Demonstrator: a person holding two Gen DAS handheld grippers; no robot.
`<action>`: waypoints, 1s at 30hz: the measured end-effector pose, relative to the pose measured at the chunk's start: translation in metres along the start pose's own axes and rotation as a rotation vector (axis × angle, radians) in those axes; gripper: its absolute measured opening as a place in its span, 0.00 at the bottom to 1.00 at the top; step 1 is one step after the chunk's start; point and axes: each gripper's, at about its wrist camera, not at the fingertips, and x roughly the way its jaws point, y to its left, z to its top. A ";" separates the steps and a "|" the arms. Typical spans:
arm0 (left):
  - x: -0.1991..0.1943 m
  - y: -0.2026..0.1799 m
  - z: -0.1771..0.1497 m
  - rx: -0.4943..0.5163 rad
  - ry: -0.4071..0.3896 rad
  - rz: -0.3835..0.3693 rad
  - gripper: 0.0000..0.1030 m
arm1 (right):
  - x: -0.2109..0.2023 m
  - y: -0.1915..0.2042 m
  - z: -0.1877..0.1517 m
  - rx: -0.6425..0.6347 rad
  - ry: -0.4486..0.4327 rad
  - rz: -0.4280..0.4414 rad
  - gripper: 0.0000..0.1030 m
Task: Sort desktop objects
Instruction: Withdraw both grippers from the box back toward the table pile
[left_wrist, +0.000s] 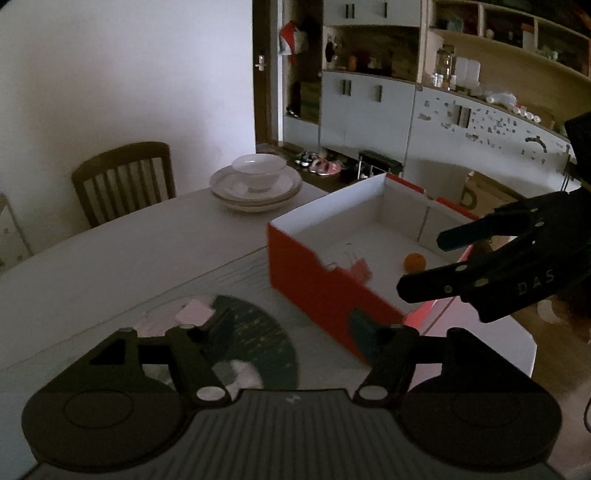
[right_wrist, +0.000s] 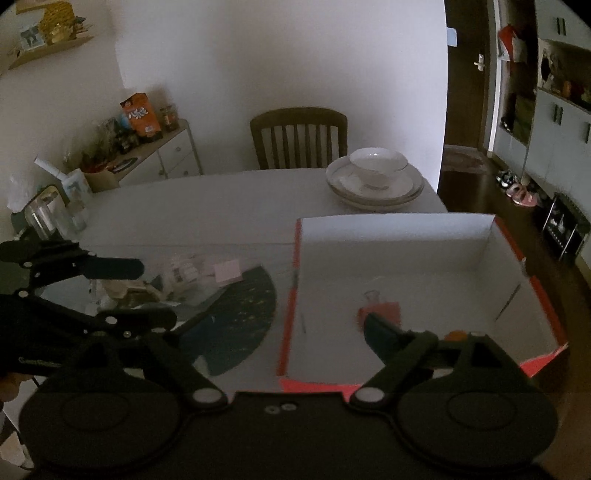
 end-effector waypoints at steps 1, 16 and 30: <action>-0.002 0.003 -0.004 0.002 -0.003 0.004 0.68 | 0.001 0.005 -0.002 0.002 0.001 -0.001 0.88; -0.020 0.061 -0.077 -0.022 0.032 0.082 0.99 | 0.031 0.075 -0.018 -0.008 0.018 -0.008 0.95; -0.011 0.118 -0.143 -0.101 0.128 0.217 0.99 | 0.076 0.124 -0.031 -0.002 0.062 -0.015 0.95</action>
